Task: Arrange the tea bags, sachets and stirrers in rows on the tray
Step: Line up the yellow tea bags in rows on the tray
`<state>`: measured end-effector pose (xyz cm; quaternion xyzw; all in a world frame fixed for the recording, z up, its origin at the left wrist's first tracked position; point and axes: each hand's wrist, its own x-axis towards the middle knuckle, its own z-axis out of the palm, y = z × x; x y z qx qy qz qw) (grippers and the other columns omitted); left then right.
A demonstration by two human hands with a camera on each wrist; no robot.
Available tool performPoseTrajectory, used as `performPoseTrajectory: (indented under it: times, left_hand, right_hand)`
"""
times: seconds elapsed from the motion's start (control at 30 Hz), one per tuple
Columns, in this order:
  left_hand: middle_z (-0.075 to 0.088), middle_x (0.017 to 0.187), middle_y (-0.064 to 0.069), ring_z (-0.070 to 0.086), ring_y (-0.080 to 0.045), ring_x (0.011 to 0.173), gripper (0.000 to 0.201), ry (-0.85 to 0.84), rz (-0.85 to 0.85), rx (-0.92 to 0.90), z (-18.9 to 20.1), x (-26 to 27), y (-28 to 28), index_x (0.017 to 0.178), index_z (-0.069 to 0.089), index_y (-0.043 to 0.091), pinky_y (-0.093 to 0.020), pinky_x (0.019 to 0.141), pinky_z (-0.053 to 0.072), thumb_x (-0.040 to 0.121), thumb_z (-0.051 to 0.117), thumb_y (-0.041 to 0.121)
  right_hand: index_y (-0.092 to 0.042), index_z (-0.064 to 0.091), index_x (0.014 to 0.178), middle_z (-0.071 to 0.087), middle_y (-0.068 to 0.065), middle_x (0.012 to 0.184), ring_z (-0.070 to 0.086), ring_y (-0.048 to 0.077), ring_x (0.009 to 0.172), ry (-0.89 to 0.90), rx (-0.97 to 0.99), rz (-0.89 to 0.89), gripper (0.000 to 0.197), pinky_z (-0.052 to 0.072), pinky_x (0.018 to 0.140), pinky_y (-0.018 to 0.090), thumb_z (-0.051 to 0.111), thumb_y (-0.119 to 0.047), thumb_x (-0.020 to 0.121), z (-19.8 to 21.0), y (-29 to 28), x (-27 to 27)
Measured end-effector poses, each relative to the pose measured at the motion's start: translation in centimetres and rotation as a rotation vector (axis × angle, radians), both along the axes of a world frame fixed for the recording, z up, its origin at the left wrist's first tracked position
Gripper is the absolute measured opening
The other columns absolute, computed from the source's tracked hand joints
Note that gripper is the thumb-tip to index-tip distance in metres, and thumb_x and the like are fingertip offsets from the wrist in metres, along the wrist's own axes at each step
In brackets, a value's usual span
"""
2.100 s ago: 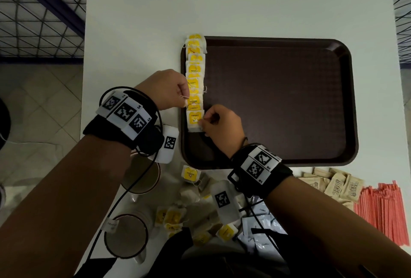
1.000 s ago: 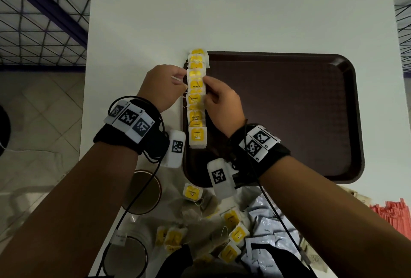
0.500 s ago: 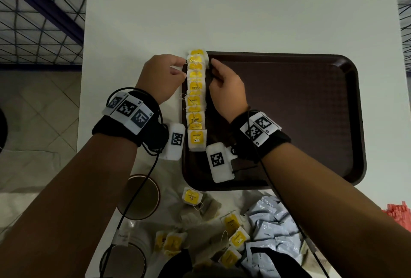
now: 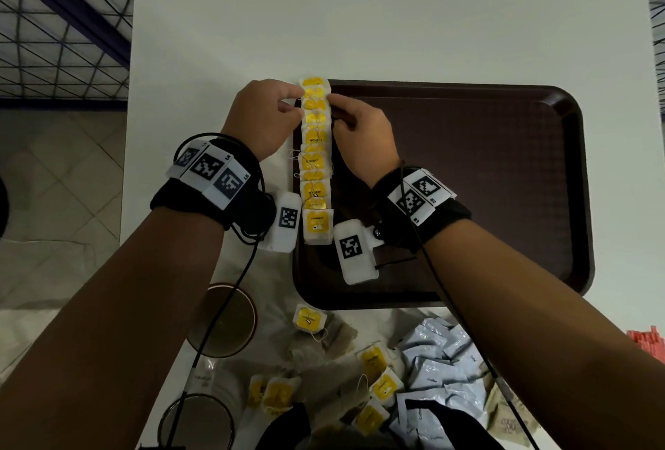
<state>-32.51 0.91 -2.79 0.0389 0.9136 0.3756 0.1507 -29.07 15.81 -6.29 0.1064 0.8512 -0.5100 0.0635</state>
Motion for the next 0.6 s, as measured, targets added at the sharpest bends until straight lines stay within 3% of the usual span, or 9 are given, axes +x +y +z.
performPoseTrajectory:
  times: [0.1, 0.23, 0.43, 0.6]
  left_hand:
    - [0.064, 0.12, -0.005, 0.063, -0.013, 0.096, 0.034, -0.016, -0.022, 0.01, 0.1, -0.1, 0.0, 0.12, 0.062, 0.012, -0.021, 0.089, 0.043, 0.086, 0.057, 0.011]
    - [0.061, 0.125, 0.001, 0.059, -0.006, 0.09, 0.036, 0.013, 0.0, 0.012, 1.1, 0.2, -0.6, 0.122, 0.061, 0.014, -0.014, 0.086, 0.04, 0.087, 0.056, 0.009]
    - [0.067, 0.101, 0.008, 0.06, 0.001, 0.072, 0.025, 0.065, 0.057, 0.162, 4.7, 4.9, -1.0, 0.108, 0.067, 0.017, -0.001, 0.069, 0.041, 0.085, 0.06, 0.01]
    - [0.067, 0.087, 0.008, 0.064, -0.01, 0.077, 0.017, -0.045, -0.187, 0.159, 6.5, 12.7, 1.1, 0.097, 0.069, 0.017, -0.008, 0.07, 0.043, 0.084, 0.062, 0.009]
  right_hand:
    - [-0.01, 0.058, 0.124, 0.063, 0.006, 0.12, 0.058, 0.011, 0.11, -0.013, -0.022, -0.031, 0.045, 0.042, 0.096, 0.016, 0.046, 0.003, 0.083, 0.4, 0.4, 0.3]
    - [-0.008, 0.059, 0.122, 0.063, 0.006, 0.12, 0.059, 0.01, 0.108, -0.018, -0.065, -0.019, 0.039, 0.044, 0.097, 0.018, 0.047, 0.003, 0.086, 1.4, 1.8, 2.2]
    - [-0.013, 0.064, 0.11, 0.068, 0.0, 0.101, 0.066, 0.017, 0.093, -0.11, -0.122, 0.287, 0.03, 0.051, 0.089, 0.024, 0.06, 0.002, 0.084, 3.8, 5.0, 9.2]
    - [-0.021, 0.069, 0.102, 0.066, -0.006, 0.084, 0.062, 0.014, 0.074, -0.262, 0.03, 0.534, 0.024, 0.048, 0.072, 0.017, 0.066, -0.008, 0.082, 5.4, 6.9, 16.3]
